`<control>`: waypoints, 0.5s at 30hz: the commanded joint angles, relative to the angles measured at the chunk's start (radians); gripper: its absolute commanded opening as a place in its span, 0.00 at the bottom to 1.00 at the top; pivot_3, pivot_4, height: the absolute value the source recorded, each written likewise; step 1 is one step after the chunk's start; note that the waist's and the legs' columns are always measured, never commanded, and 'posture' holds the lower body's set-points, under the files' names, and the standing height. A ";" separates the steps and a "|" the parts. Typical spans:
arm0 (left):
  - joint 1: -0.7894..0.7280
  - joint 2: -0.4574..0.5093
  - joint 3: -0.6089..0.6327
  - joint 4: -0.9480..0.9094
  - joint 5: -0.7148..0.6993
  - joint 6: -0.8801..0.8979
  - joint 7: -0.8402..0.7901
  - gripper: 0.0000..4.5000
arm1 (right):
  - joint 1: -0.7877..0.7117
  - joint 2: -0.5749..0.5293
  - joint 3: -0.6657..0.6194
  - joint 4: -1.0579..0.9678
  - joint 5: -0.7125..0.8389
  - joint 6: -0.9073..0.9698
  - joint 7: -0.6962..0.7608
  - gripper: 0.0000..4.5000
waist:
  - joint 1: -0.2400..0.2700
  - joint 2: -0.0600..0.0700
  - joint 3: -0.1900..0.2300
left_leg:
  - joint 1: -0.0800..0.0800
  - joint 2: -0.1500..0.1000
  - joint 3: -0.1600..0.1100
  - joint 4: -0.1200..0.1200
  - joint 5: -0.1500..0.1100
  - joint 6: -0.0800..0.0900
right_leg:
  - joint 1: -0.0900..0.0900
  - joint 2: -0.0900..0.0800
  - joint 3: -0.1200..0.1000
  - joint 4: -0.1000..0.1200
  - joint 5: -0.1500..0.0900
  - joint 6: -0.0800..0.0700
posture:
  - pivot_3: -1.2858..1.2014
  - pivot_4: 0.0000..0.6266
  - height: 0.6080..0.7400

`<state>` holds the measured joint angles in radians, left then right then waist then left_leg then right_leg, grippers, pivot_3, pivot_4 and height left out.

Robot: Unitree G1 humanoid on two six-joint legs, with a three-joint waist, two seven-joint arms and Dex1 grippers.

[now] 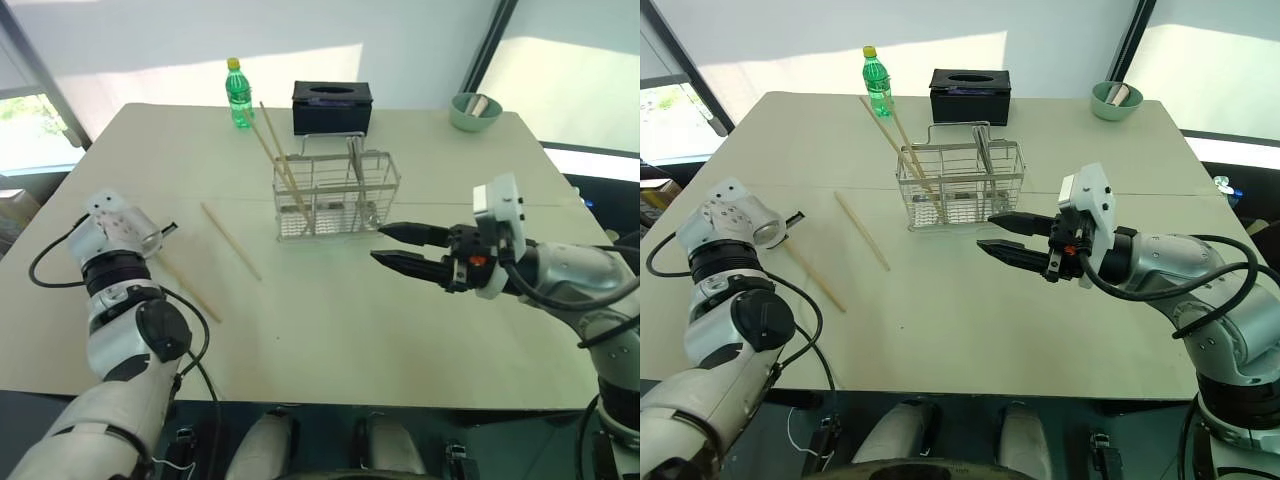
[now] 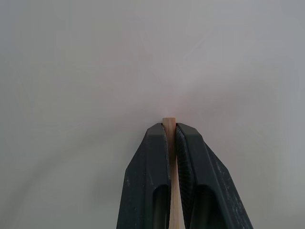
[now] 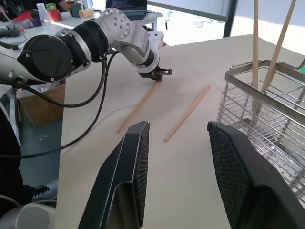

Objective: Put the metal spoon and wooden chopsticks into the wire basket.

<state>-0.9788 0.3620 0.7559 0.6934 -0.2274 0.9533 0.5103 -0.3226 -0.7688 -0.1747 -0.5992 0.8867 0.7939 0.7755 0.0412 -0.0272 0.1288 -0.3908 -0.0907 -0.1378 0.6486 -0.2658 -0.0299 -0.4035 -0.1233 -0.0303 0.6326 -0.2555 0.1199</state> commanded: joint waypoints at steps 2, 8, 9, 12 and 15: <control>-0.036 0.063 -0.089 -0.067 -0.019 -0.121 -0.140 0.01 | -0.017 -0.021 -0.030 0.015 -0.003 -0.028 0.014 0.44 | -0.002 -0.005 0.002 | -0.001 0.000 0.000 0.000 0.000 0.000 | -0.001 0.000 0.000 0.000 0.000 0.000 | 0.52 0.24 0.40; -0.170 0.155 -0.103 -0.167 -0.137 -0.365 -0.412 0.01 | -0.007 -0.039 -0.041 0.030 -0.007 -0.025 0.007 0.44 | -0.003 -0.009 0.004 | -0.004 0.001 0.000 0.000 0.000 -0.001 | -0.004 0.000 0.000 -0.001 0.000 0.000 | 0.52 0.24 0.40; -0.200 0.160 -0.101 -0.185 -0.164 -0.387 -0.448 0.01 | -0.006 -0.038 -0.042 0.028 -0.002 -0.021 0.002 0.44 | -0.003 -0.009 0.004 | -0.005 0.001 0.000 0.000 0.001 -0.001 | -0.004 -0.001 0.000 -0.001 0.000 -0.001 | 0.52 0.24 0.40; -0.348 0.141 -0.071 -0.231 -0.295 -0.409 -0.520 0.01 | 0.007 -0.028 -0.038 0.013 0.002 -0.019 -0.017 0.44 | 0.001 -0.009 0.004 | -0.004 0.000 0.000 0.000 0.001 -0.001 | -0.002 -0.003 -0.001 -0.002 0.000 0.000 | 0.52 0.24 0.40; -0.466 0.105 -0.071 -0.209 -0.369 -0.427 -0.540 0.01 | 0.021 -0.015 -0.029 0.002 -0.004 -0.026 -0.036 0.44 | 0.000 -0.009 0.004 | -0.004 -0.001 0.000 0.001 -0.001 0.001 | -0.001 -0.004 -0.002 -0.004 0.000 0.000 | 0.52 0.24 0.40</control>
<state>-1.4184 0.4726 0.6917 0.4964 -0.5545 0.5441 -0.0107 -0.3026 -0.7856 -0.1841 -0.5672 0.8780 0.7868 0.7494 0.0415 -0.0361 0.1327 -0.3941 -0.0924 -0.1379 0.6497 -0.2672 -0.0275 -0.4032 -0.1274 -0.0325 0.6291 -0.2553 0.1202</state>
